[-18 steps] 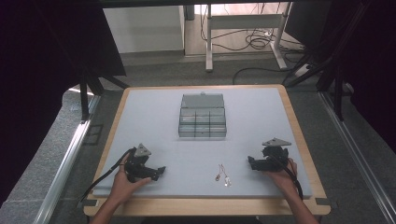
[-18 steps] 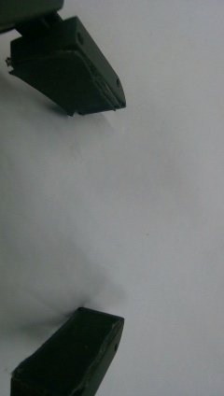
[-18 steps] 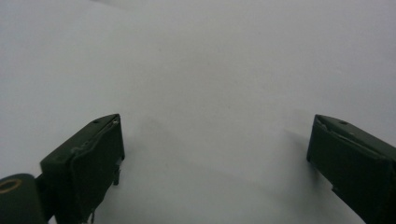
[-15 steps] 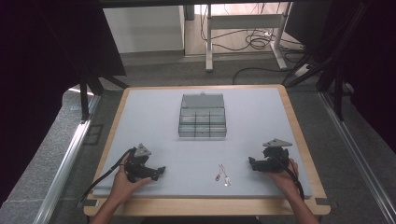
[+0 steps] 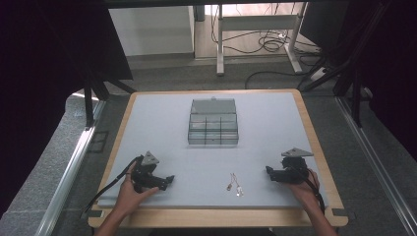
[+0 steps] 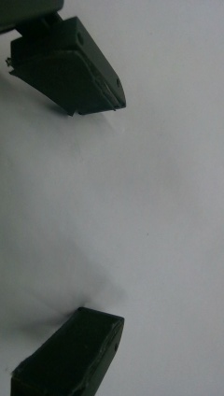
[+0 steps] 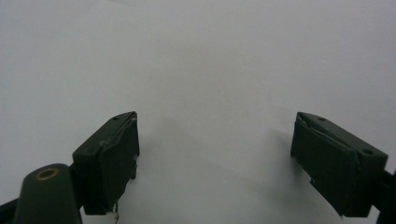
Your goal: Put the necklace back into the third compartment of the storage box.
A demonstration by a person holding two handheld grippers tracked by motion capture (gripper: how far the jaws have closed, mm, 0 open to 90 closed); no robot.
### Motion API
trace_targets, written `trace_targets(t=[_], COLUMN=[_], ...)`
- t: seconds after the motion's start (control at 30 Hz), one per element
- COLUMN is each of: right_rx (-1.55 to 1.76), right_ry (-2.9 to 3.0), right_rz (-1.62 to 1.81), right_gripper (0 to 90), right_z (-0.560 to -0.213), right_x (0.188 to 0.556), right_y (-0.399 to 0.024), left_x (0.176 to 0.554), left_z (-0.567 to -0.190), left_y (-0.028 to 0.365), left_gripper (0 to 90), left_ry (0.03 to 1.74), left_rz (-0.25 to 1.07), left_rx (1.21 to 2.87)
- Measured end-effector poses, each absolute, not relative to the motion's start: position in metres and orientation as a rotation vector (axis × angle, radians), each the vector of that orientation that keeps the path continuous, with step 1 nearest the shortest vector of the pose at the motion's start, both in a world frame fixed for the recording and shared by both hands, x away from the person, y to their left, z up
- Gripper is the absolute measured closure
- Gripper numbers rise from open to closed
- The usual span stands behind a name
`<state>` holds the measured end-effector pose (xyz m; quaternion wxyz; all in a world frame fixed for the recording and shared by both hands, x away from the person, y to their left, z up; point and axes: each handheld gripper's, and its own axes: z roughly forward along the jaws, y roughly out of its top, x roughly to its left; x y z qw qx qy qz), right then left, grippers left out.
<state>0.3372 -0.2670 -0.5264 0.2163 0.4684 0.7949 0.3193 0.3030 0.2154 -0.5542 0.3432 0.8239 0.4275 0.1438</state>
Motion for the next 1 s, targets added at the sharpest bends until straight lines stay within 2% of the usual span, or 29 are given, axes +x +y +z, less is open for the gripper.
trace_targets(t=[0.43,1.0], right_rx=[1.288,1.152], right_ry=[2.183,2.252], right_rz=[0.973,1.084], right_gripper=[23.5,28.9], right_z=[-0.516,-0.491], right_x=[0.332,0.323], right_y=[-0.274,-0.246], left_x=[0.303,0.303], left_z=[-0.554,-0.554], left_y=[0.215,0.215], left_gripper=[0.5,0.5], left_ry=[1.111,1.111], left_rz=[0.374,0.374], left_rx=[2.141,2.142])
